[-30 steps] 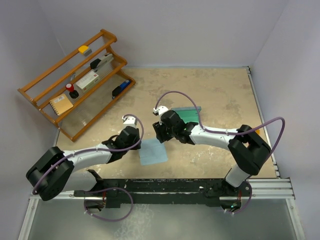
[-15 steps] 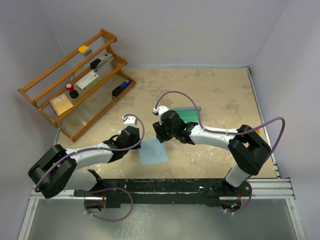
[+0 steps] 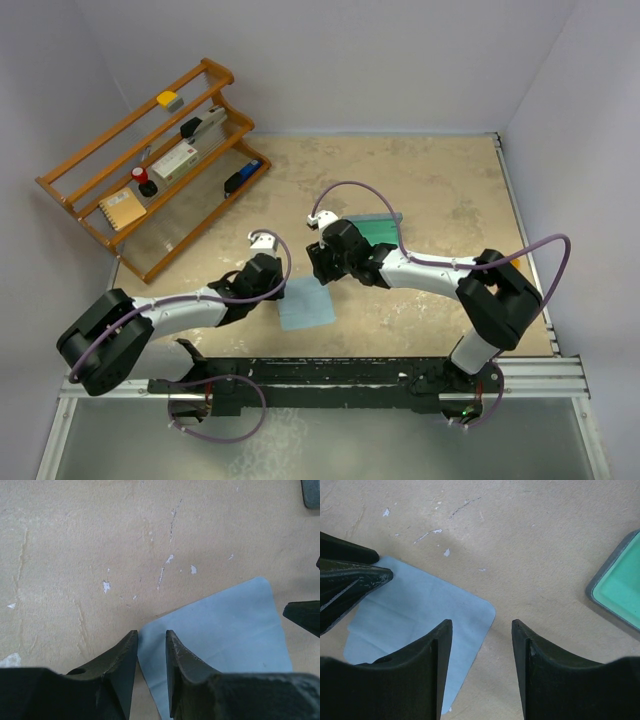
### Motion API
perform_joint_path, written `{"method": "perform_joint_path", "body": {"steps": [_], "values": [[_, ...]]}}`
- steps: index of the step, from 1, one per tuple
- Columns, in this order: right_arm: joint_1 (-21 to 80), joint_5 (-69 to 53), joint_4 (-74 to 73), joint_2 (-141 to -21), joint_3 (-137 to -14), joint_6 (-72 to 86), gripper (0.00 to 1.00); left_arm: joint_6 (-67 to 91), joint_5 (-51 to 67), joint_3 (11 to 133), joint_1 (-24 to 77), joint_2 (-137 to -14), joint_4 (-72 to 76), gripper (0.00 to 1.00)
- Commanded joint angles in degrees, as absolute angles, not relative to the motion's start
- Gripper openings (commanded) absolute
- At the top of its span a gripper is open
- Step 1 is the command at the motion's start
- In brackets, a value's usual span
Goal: Organize the sunglasses
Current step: Fold the glasses cleaning cloth at the center of the board.
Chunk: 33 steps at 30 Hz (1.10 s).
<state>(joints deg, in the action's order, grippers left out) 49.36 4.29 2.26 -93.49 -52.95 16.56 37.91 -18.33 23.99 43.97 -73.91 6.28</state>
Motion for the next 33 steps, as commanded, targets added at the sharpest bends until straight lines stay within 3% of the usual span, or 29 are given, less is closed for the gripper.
{"method": "perform_joint_path", "body": {"steps": [1,11,15,18,33], "values": [[48.99,3.78,3.33,-92.9,-52.34,17.49,0.54,38.4,-17.5,24.31,44.81,-72.6,5.47,0.26],[48.96,3.54,3.34,-92.81,-52.29,17.58,0.51,38.03,-19.28,24.59,44.91,-73.28,5.49,0.17],[48.96,3.37,3.38,-93.2,-52.29,17.61,0.46,37.67,-19.74,25.07,44.91,-73.85,5.69,0.04],[48.98,3.01,3.26,-93.78,-52.54,17.5,0.44,37.46,-20.14,25.37,44.87,-74.2,5.86,0.0],[47.93,-0.3,4.13,-97.95,-53.89,17.62,0.4,37.36,-19.31,25.02,44.91,-74.82,7.42,0.0]]}}
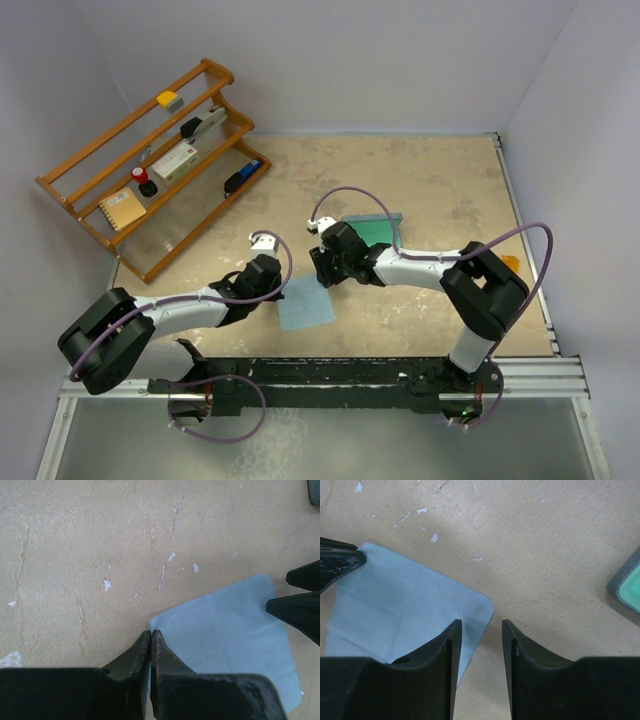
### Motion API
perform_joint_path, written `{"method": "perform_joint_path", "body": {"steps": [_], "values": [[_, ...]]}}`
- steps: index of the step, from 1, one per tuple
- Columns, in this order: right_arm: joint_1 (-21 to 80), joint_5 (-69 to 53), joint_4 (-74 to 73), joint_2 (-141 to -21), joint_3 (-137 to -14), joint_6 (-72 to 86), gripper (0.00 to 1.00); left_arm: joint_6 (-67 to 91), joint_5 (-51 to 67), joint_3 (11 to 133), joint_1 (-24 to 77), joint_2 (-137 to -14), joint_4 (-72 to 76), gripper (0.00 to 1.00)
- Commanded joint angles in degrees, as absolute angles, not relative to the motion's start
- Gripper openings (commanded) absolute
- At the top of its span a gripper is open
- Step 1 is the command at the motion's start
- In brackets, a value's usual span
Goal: Organize the sunglasses
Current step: Fold the glasses cleaning cloth at the center of the board.
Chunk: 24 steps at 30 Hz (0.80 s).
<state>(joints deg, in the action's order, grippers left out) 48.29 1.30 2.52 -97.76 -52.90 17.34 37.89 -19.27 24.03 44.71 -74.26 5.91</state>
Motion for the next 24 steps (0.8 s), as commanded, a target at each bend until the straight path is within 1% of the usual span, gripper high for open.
{"method": "perform_joint_path", "body": {"steps": [1,24], "values": [[47.88,-0.29,4.09,-98.26,-54.12,17.5,0.4,37.35,-19.18,24.9,44.91,-74.84,7.65,0.0],[47.55,-5.02,4.39,-101.66,-55.34,17.86,0.4,37.34,-18.57,24.4,44.91,-75.24,8.61,0.0]]}}
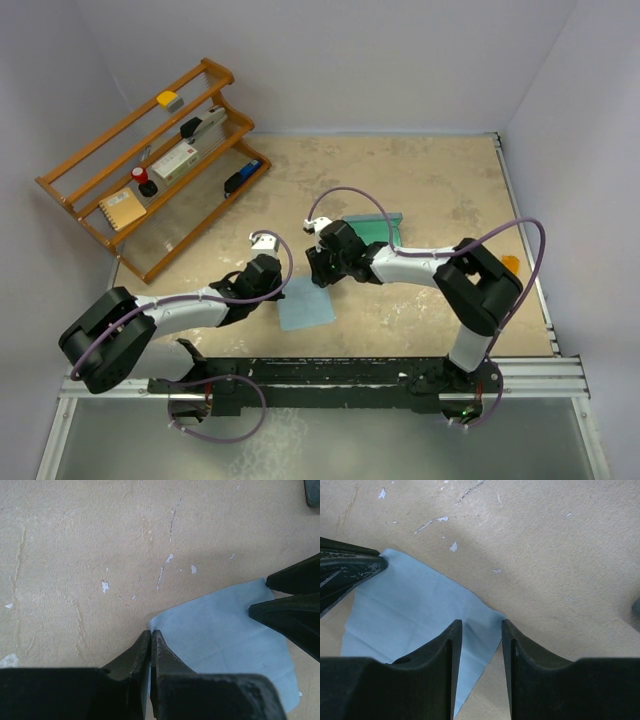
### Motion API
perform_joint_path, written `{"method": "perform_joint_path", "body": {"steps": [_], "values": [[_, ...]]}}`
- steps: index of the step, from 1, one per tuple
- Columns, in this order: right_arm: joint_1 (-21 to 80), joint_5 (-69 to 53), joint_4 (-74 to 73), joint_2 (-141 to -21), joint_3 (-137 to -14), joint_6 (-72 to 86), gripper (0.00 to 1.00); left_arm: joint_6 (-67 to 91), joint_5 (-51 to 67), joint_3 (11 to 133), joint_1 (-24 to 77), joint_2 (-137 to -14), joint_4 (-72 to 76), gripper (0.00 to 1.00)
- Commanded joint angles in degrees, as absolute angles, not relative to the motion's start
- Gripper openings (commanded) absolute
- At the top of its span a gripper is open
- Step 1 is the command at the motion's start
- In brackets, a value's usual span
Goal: Organize the sunglasses
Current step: Fold the glasses cleaning cloth at the center of the board.
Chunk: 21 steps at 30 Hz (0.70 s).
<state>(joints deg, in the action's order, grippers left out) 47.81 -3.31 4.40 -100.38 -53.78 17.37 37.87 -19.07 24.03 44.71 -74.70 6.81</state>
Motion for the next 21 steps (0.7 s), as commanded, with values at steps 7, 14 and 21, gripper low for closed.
{"method": "perform_joint_path", "body": {"steps": [7,14,21], "values": [[47.56,-3.95,4.54,-101.77,-55.68,18.27,0.38,37.33,-18.33,24.35,44.87,-75.32,8.88,0.0],[47.12,-3.02,4.61,-101.89,-55.9,18.52,0.36,37.42,-18.19,24.04,44.91,-75.67,9.3,0.0],[45.94,-2.3,4.75,-102.24,-56.25,18.49,0.4,37.47,-17.93,23.82,44.91,-75.63,9.53,0.0]]}}
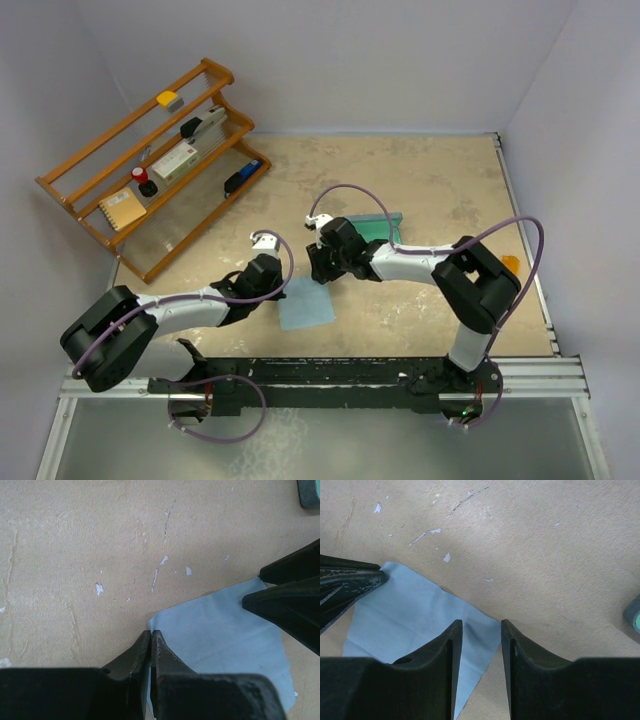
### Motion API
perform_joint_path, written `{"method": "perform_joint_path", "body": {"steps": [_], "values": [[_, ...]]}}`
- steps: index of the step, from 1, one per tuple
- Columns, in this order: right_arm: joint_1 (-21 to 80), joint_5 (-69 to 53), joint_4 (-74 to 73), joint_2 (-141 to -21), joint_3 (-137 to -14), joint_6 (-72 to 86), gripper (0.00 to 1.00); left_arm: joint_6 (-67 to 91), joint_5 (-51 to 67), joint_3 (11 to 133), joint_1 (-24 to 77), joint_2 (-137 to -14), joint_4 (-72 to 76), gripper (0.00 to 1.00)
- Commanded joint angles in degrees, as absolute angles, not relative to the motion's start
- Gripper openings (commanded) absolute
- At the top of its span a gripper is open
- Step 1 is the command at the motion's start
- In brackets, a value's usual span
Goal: Organize the sunglasses
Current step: Fold the glasses cleaning cloth at the center of the board.
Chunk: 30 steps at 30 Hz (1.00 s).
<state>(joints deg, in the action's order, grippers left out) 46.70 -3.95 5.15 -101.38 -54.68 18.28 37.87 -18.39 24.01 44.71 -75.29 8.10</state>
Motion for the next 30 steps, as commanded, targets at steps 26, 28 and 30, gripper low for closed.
{"method": "perform_joint_path", "body": {"steps": [26,28,30], "values": [[45.88,-5.8,3.65,-100.75,-53.87,17.56,0.16,37.68,-18.02,23.57,44.91,-75.58,9.69,0.0],[45.85,-5.8,3.6,-100.64,-53.86,17.59,0.14,37.68,-17.94,23.6,44.91,-75.63,9.67,0.0],[45.88,-5.88,3.6,-100.63,-53.95,17.5,0.1,37.7,-17.93,23.66,44.9,-75.6,9.67,0.0]]}}
